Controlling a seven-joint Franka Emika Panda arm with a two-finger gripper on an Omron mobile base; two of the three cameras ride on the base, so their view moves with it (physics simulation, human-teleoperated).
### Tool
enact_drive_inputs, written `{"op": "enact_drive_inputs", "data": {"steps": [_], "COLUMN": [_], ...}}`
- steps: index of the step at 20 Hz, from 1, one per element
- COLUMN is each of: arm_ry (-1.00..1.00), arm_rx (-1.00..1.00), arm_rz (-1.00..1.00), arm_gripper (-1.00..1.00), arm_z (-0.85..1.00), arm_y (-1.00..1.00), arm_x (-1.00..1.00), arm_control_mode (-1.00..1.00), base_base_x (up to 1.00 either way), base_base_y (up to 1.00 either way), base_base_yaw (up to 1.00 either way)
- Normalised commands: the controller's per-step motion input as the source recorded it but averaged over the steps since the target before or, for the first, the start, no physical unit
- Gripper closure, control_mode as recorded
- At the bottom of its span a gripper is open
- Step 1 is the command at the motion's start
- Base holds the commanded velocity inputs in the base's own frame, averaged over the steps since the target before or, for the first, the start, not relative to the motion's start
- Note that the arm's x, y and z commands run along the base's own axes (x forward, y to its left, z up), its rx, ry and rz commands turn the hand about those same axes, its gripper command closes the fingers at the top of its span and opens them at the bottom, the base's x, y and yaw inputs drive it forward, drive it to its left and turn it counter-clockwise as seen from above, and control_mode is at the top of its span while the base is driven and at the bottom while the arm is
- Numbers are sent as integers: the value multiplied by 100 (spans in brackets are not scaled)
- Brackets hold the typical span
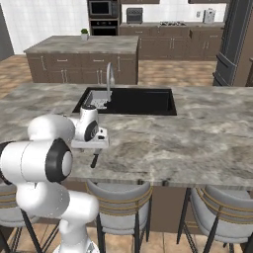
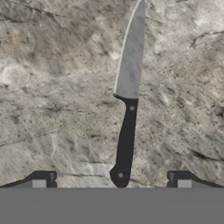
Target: Pick up the metallic utensils from the counter and place them in the open drawer. Make sure not to pick up any wooden utensils.
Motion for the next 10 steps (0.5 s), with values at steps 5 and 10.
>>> {"op": "enact_drive_inputs", "data": {"steps": [5, 10], "arm_ry": [1, 1], "arm_rx": [-5, 0], "arm_rz": [5, 3], "arm_gripper": [-100, -100], "arm_z": [-10, -6], "arm_y": [-13, -5], "arm_x": [0, 0], "arm_control_mode": [-100, -100], "base_base_x": [0, 0], "base_base_y": [0, 0], "base_base_yaw": [0, 0]}}
